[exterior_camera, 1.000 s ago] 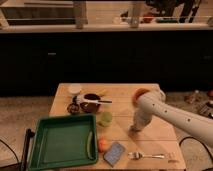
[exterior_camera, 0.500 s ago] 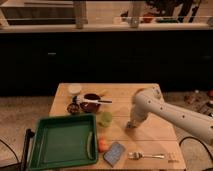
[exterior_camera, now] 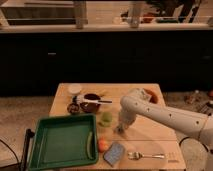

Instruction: Wipe table surface with towel

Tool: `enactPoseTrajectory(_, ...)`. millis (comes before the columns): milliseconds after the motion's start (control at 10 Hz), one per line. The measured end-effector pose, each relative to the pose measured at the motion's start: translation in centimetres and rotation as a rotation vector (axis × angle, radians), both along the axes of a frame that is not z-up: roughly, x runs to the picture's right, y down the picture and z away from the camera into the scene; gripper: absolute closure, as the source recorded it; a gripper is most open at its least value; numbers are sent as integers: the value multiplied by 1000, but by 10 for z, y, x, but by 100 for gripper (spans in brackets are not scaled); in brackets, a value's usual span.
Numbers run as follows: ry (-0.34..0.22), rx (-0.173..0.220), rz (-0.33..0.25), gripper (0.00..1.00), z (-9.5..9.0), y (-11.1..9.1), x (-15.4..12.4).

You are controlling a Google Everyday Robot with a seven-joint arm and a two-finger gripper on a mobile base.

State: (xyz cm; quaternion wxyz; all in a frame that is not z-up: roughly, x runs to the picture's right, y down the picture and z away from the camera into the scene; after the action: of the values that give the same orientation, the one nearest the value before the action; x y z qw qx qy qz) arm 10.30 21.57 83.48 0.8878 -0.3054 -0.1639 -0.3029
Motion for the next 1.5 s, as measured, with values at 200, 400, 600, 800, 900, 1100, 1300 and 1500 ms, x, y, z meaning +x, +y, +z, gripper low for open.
enactPoseTrajectory(200,-22,-28,-39,100,-6,18,1)
enactPoseTrajectory(400,-20,-47,-62,100,-14,34,17)
enactPoseTrajectory(600,9,-50,-54,100,-17,38,42)
enactPoseTrajectory(800,68,-36,-29,100,-15,35,69)
enactPoseTrajectory(900,98,-25,-10,100,-11,28,76)
enactPoseTrajectory(1100,143,6,35,100,-1,10,87)
enactPoseTrajectory(1300,175,49,79,100,8,-12,91)
enactPoseTrajectory(1500,174,74,102,100,8,-26,86)
